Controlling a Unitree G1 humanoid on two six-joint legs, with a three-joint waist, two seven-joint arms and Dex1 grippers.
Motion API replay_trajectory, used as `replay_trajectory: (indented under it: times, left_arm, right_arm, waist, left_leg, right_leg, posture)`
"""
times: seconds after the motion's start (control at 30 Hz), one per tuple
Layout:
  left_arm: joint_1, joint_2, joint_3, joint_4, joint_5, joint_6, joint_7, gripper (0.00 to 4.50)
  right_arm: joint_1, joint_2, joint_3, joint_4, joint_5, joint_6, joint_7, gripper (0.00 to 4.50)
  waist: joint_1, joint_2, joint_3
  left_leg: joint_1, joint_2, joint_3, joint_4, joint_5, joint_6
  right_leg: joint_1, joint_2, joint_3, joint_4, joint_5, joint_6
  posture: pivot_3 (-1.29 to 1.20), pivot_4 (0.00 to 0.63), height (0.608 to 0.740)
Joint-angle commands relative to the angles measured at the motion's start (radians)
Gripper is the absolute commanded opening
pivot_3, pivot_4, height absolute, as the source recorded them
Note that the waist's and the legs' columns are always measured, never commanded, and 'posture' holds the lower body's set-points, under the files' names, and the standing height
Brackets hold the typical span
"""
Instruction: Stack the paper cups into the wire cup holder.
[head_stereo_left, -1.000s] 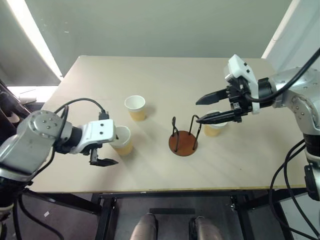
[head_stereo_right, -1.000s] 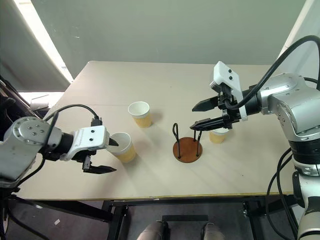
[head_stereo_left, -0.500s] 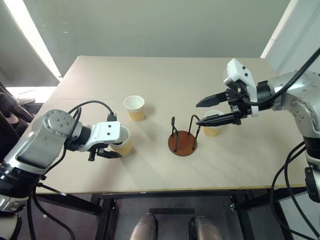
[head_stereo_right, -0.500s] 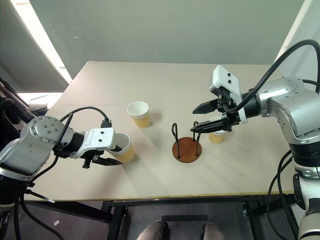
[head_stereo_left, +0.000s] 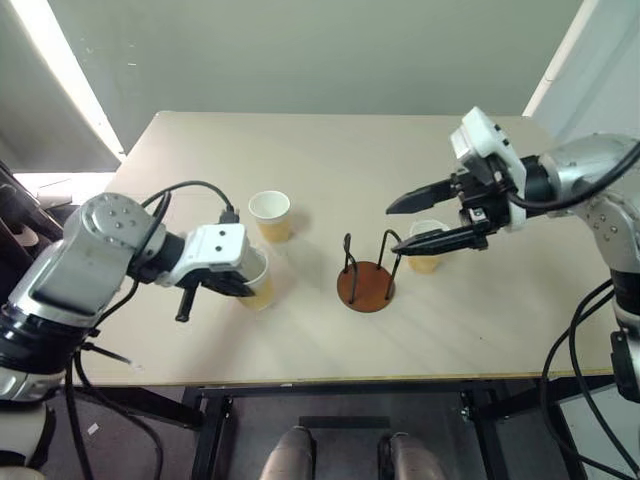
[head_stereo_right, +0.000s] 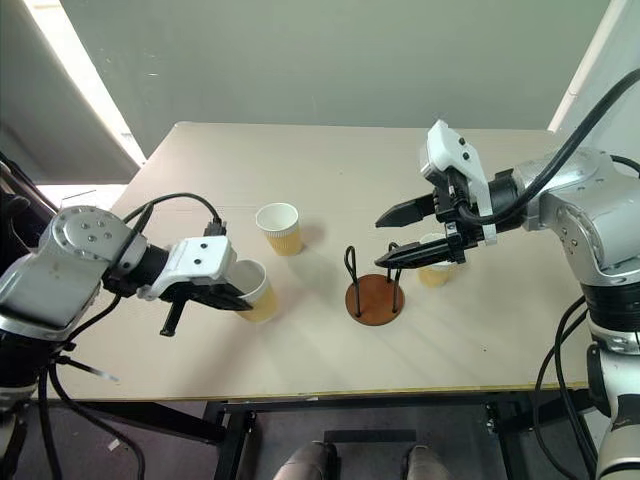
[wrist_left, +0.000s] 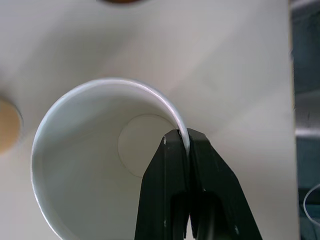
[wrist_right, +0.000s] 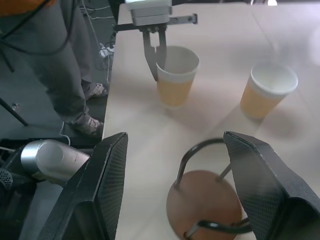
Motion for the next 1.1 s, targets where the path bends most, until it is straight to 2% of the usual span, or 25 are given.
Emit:
replay_trajectory:
  times: [0.03,0.23,0.43,0.77,0.97,1.1]
  left_arm:
    - [-0.144,-0.03,0.022,0.017,-0.041,0.041,-0.043,0.02]
    - [-0.434,-0.132,-0.031,0.194,-0.052,0.024,-0.104,0.02]
    - [-0.607,-0.218,-0.123,0.344,-0.098,-0.045,-0.105,0.02]
    - [-0.709,-0.353,-0.308,0.532,-0.13,-0.219,-0.105,0.02]
    - [-0.779,-0.423,-0.332,0.636,-0.151,-0.278,-0.105,0.02]
    - [-0.78,-0.432,-0.375,0.631,-0.169,-0.292,-0.105,0.02]
  right_arm:
    - [-0.034,-0.02,-0.027,0.004,-0.004,-0.032,0.018,3.16]
    - [-0.035,-0.061,-0.019,0.013,-0.031,-0.044,0.024,3.16]
    - [0.014,-0.107,-0.046,-0.015,-0.033,-0.018,-0.009,3.16]
    - [0.134,-0.201,-0.121,-0.083,-0.019,0.015,-0.077,3.16]
    - [0.164,-0.22,-0.156,-0.132,0.008,0.056,-0.11,3.16]
    - [0.187,-0.234,-0.17,-0.144,0.017,0.064,-0.125,3.16]
  waist:
    - [0.003,0.0,0.0]
    - [0.004,0.0,0.0]
    - [0.004,0.0,0.0]
    - [0.01,0.0,0.0]
    - [0.013,-0.001,0.001]
    - [0.015,0.0,0.001]
  left_leg:
    - [0.0,0.0,0.0,0.0,0.0,0.0]
    - [-0.002,0.0,0.001,0.002,0.0,0.002]
    - [-0.004,0.0,0.001,0.002,-0.001,0.003]
    - [-0.006,0.0,0.001,0.005,-0.002,0.005]
    - [-0.007,-0.001,0.004,0.009,-0.003,0.006]
    - [-0.007,-0.002,0.006,0.01,-0.005,0.009]
  right_leg:
    - [0.0,0.0,0.0,0.0,0.0,0.0]
    - [0.0,0.0,0.0,-0.001,0.001,0.002]
    - [0.0,-0.001,0.0,-0.004,0.002,0.005]
    - [0.0,-0.001,0.001,-0.005,0.008,0.019]
    - [0.0,-0.002,0.003,-0.006,0.009,0.023]
    - [0.001,-0.001,0.005,-0.007,0.009,0.026]
  posture:
    - [0.0,0.15,0.74]
    - [0.0,0.15,0.74]
    - [0.0,0.15,0.74]
    - [0.0,0.15,0.74]
    - [0.0,0.15,0.74]
    - [0.0,0.15,0.74]
